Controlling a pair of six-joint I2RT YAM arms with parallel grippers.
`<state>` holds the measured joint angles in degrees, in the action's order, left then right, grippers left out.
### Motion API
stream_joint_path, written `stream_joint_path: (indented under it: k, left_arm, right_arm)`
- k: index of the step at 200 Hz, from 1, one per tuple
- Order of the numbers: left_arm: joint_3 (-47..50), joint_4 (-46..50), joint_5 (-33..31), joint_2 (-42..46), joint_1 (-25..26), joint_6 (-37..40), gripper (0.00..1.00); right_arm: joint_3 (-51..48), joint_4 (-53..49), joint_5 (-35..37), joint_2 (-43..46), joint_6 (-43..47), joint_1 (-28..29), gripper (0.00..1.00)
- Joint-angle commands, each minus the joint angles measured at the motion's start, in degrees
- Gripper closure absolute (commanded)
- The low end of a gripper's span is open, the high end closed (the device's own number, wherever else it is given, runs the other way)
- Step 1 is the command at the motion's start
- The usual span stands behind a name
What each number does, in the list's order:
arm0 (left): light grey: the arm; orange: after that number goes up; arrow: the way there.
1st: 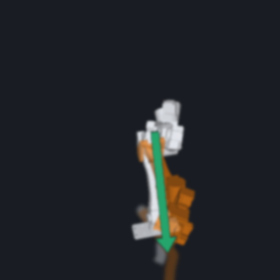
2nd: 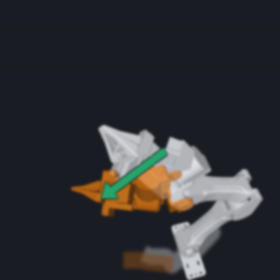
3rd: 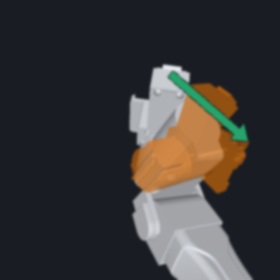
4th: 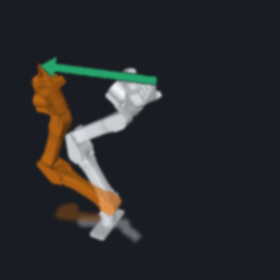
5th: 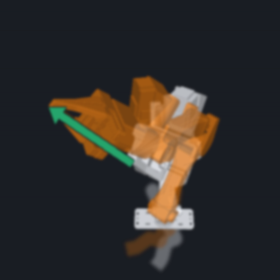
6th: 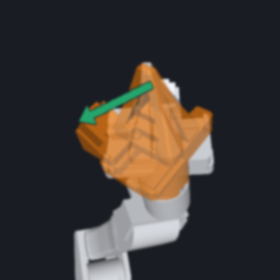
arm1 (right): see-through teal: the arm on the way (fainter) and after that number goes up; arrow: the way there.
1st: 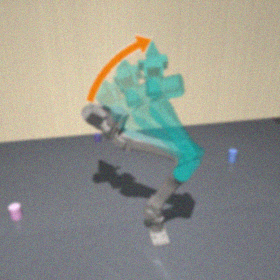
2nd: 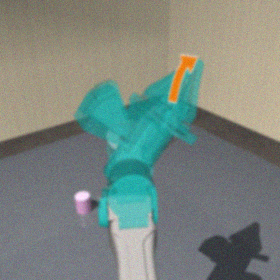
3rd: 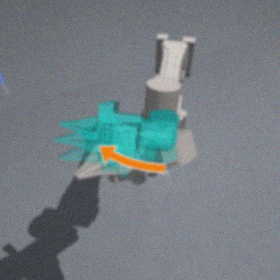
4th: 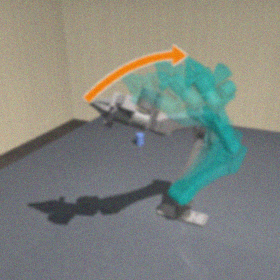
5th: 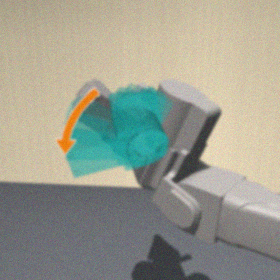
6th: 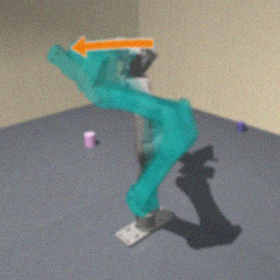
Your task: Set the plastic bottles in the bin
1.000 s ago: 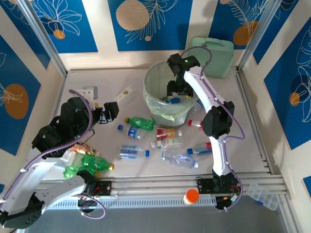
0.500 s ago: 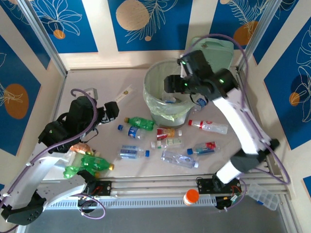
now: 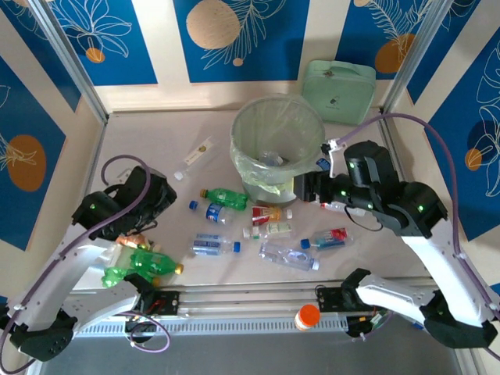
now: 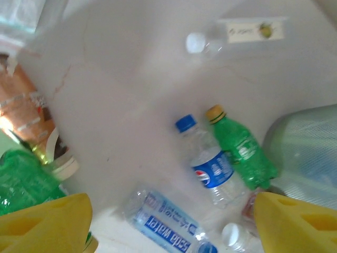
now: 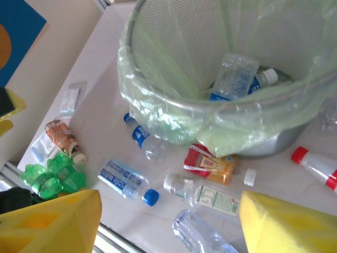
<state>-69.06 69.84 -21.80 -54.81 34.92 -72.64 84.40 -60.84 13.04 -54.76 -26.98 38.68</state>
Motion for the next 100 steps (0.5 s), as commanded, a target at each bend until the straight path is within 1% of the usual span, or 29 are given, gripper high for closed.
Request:
stream_joint_path:
  k: [1,9,18,35,44,59,78,100]
  left_arm:
    - [4.3,-2.2,8.4,-2.4,-0.3,-4.9,0.21]
    - [6.2,-4.9,10.7,-3.9,1.0,-6.4,0.19]
    - [8.3,-7.8,11.3,-5.3,3.5,-9.7,0.17]
    - [13.0,-14.8,9.6,-5.4,8.5,-17.4,0.17]
    - [15.1,-17.1,8.6,-5.4,10.3,-21.7,0.17]
    - [17.4,-18.0,7.7,-6.1,12.0,-28.1,0.15]
    - [18.6,-15.8,5.3,-7.5,14.7,-35.0,0.14]
    - [21.2,-16.6,4.9,-9.2,15.9,-39.3,0.09]
  right_arm:
    - [-2.5,-1.8,-1.3,2.9,-0.1,0.2,0.31]
    - [-3.4,-1.7,-1.8,3.8,-0.3,0.2,0.31]
    - [-4.1,-1.6,-2.7,4.5,-0.3,0.2,0.31]
    - [-4.0,-2.0,-4.2,5.0,0.1,0.1,0.31]
    - [-4.2,-2.1,-4.7,5.3,0.3,0.1,0.31]
    - [-4.8,-2.1,-5.2,6.2,0.8,0.1,0.31]
    - [-5.6,-2.0,-5.7,7.2,1.4,0.1,0.31]
    - [-6.0,-2.0,-6.1,8.1,1.9,0.1,0.3]
